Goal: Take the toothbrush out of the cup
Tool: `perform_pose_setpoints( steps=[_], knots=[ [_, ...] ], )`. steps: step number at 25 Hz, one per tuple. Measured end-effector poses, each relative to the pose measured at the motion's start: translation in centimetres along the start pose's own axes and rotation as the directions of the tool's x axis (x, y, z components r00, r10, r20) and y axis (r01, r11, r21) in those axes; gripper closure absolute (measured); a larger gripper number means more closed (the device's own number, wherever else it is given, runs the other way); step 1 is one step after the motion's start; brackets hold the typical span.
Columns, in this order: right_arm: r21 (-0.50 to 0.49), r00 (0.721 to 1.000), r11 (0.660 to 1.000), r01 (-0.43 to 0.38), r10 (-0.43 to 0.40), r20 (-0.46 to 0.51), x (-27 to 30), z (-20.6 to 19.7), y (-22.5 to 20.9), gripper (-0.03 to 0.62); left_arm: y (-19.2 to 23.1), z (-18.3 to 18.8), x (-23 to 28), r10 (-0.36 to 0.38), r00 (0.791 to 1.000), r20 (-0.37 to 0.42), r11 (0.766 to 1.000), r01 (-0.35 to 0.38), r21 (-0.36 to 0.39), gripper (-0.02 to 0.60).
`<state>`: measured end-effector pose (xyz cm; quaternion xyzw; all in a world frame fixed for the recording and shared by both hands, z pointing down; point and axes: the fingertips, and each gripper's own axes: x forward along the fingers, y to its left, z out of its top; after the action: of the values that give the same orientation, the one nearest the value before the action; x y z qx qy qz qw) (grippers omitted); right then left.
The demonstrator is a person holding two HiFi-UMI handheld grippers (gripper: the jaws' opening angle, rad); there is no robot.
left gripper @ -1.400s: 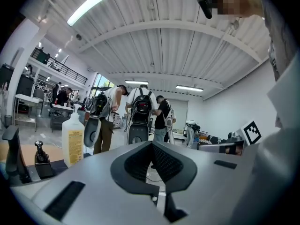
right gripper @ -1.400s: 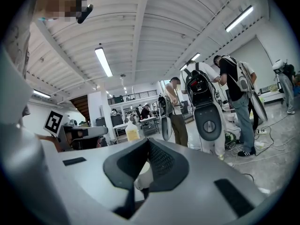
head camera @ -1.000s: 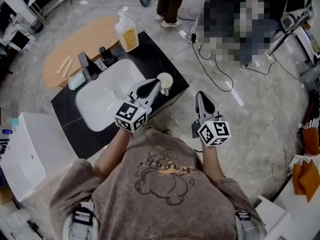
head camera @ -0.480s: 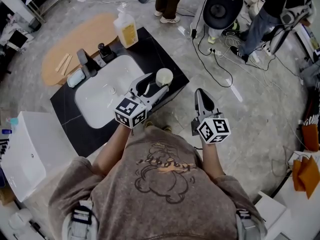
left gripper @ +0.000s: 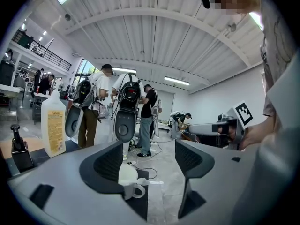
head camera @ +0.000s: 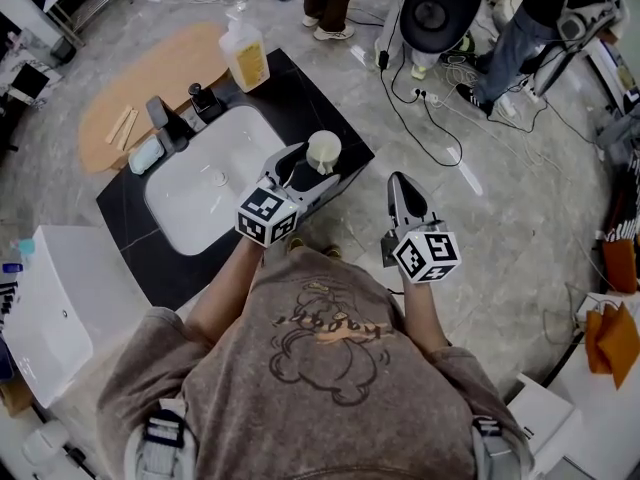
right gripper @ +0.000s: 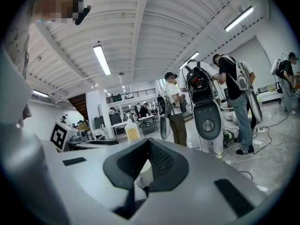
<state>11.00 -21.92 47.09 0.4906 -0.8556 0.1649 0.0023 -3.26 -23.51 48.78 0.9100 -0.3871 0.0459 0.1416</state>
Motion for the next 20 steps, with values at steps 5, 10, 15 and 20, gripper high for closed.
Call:
perform_pose_setpoints(
  steps=[5, 10, 15, 20],
  knots=[
    [0.001, 1.0, 1.0, 0.015, -0.015, -0.007, -0.3, -0.2, -0.5, 0.591, 0.9, -2.4, 1.2, 0.02, 0.998, -0.052, 1.0, -0.021, -0.022, 0.236],
    [0.004, 0.999, 1.0, 0.03, -0.03, -0.013, -0.7, -0.5, -0.9, 0.591, 1.4, -4.8, 2.4, 0.028, 0.995, -0.095, 0.998, -0.034, -0.059, 0.238],
    [0.008, 0.999, 0.999, 0.047, -0.047, -0.011, -1.1, -0.6, -1.4, 0.591, 1.8, -7.0, 3.4, 0.034, 0.988, -0.148, 0.999, -0.04, -0.036, 0.239],
    [0.013, 0.997, 0.997, 0.073, -0.072, -0.01, -2.0, -0.8, -2.3, 0.591, 2.1, -8.4, 4.1, 0.048, 0.984, -0.174, 0.999, -0.045, 0.02, 0.246]
  ],
)
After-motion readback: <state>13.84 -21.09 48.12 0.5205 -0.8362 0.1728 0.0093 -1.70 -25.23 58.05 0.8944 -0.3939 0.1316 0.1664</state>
